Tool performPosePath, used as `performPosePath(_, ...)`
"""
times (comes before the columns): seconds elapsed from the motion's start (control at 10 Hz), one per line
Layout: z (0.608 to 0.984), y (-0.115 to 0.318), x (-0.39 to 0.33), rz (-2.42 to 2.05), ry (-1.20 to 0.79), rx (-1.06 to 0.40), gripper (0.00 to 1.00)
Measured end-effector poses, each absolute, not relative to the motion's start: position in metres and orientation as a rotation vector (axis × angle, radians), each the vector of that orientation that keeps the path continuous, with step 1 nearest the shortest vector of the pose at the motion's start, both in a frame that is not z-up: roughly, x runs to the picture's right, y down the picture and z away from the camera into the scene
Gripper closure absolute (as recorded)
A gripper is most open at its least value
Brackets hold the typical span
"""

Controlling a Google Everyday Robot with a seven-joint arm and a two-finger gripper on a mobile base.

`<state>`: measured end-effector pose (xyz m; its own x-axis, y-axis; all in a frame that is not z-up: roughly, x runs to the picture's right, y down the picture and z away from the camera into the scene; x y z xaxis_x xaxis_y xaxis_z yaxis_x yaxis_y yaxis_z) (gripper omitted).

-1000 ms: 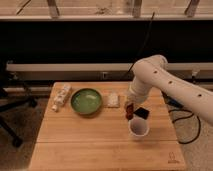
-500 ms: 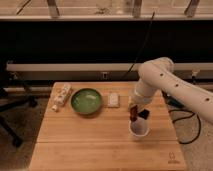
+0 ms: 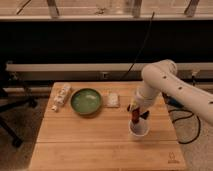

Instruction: Place the pepper in the ceramic cup

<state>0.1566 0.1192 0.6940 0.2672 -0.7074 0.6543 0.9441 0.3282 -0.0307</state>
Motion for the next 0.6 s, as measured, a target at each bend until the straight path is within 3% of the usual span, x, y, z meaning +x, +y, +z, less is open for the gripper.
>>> performPosePath(0.3,0.698,0.133,0.161,-1.140,-0.597,-0.465,0.90)
performPosePath(0.4,0.699,0.134,0.162,-1.131,-0.595,-0.464,0.84)
performPosePath(0.6,0.699,0.138,0.166,-1.103,-0.589,-0.463,0.61)
